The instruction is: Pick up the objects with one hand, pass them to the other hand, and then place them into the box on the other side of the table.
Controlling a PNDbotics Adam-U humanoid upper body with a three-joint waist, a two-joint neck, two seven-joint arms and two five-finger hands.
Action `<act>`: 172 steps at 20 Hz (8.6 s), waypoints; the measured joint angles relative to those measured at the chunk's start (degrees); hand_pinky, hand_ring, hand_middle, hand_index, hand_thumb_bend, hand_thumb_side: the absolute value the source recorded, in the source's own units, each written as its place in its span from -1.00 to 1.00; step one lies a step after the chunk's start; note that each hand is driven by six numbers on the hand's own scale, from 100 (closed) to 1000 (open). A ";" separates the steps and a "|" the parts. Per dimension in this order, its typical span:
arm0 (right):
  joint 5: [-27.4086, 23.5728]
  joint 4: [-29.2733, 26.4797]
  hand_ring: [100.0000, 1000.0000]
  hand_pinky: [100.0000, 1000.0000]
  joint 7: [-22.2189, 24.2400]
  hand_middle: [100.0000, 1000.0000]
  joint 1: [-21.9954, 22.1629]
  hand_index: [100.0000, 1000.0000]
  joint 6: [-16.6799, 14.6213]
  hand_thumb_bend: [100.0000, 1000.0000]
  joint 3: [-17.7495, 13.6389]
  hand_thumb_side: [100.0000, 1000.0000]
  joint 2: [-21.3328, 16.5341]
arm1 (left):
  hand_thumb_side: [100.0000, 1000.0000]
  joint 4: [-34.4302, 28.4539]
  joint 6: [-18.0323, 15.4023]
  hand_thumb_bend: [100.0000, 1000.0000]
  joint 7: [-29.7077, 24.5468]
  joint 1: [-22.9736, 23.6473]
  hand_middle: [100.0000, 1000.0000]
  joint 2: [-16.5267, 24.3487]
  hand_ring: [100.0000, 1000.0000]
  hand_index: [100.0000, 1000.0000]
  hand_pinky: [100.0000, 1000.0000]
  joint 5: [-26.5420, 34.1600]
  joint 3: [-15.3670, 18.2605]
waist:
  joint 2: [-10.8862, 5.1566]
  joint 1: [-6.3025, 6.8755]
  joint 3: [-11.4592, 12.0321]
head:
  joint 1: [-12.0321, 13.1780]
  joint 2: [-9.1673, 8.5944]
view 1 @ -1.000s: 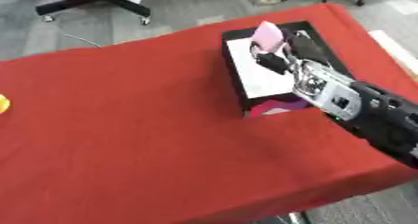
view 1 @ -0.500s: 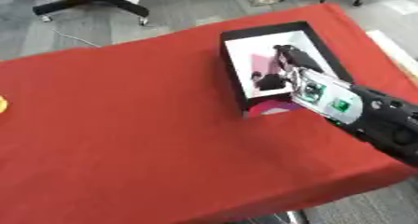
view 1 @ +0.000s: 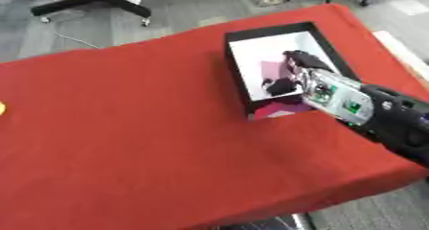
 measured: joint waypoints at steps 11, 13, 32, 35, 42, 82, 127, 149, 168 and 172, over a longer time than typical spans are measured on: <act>48.90 -12.44 1.00 1.00 29.64 1.00 -0.79 1.00 -13.19 -0.36 -4.79 0.78 -1.53 | 0.48 -0.01 0.13 -1.00 -0.11 0.38 0.35 -0.25 0.39 0.47 0.51 -0.03 0.02 | 0.00 -0.03 -0.08 | -0.29 0.00; 52.32 -13.62 1.00 1.00 31.09 1.00 -0.52 1.00 -14.64 -0.16 -4.82 0.33 -1.59 | 0.48 -0.02 0.15 -1.00 -0.11 0.39 0.35 -0.25 0.39 0.47 0.50 -0.03 0.02 | -0.01 -0.05 -0.06 | -0.46 0.00; 51.29 -14.16 1.00 1.00 33.07 1.00 0.62 1.00 -16.62 -0.23 -4.51 -0.36 -2.00 | 0.48 -0.05 0.36 -1.00 -0.07 0.50 0.34 -0.26 0.38 0.46 0.50 -0.59 0.39 | -0.01 -0.07 -0.19 | 0.76 0.00; 54.43 -18.52 0.42 1.00 34.65 1.00 0.40 1.00 -18.20 -0.25 -6.27 -0.56 -2.19 | 0.71 0.05 -0.11 -1.00 0.39 0.41 0.33 -0.17 0.37 0.46 0.50 -1.78 0.88 | -0.03 -0.06 -0.45 | 4.25 0.00; 61.21 -20.22 0.20 1.00 33.31 1.00 -3.83 1.00 -23.23 -0.36 -8.99 -1.00 4.64 | 0.22 4.24 -4.91 -1.00 3.79 -3.67 0.33 3.22 0.37 0.46 0.50 -9.65 2.14 | -0.27 0.15 -1.96 | 18.60 0.00; 60.61 -20.25 0.39 0.80 3.79 1.00 -3.05 1.00 -31.27 -0.47 5.25 -1.00 27.39 | -0.32 71.86 -18.30 -0.14 46.81 -34.87 0.51 17.52 0.53 0.76 0.70 -124.23 -2.08 | -1.40 0.71 -6.55 | 30.93 0.00; 59.93 -20.25 0.41 0.76 3.47 1.00 -2.48 1.00 -29.87 -0.72 6.28 -1.00 27.26 | -0.78 82.74 -9.89 -0.82 65.12 -28.02 -0.29 22.42 -0.24 0.04 0.15 -107.51 -3.25 | -1.80 0.55 -5.69 | 30.90 0.00; 59.35 -20.25 0.40 0.78 3.09 1.00 -2.28 1.00 -29.87 -0.75 6.32 -1.00 27.24 | -0.58 66.49 -23.83 -1.00 60.87 -25.66 -0.81 21.06 -0.48 -0.52 0.02 -91.10 -0.75 | -1.80 0.33 -5.10 | 30.42 0.00; 55.09 -20.25 0.28 0.84 -0.47 1.00 -5.54 1.00 -36.72 -0.46 7.72 -1.00 26.33 | -0.53 42.04 -23.73 -1.00 10.87 -21.13 -0.82 8.66 -0.51 -0.55 0.01 -32.04 -15.59 | -1.64 -0.32 -5.18 | 28.67 0.00; 54.34 -20.25 0.24 0.83 -2.07 1.00 -6.13 1.00 -37.95 -0.48 8.11 -1.00 26.21 | -0.52 38.82 -18.48 -1.00 5.63 -20.67 -0.82 5.68 -0.51 -0.55 0.01 -25.71 -18.11 | -1.60 -0.67 -5.16 | 28.00 0.00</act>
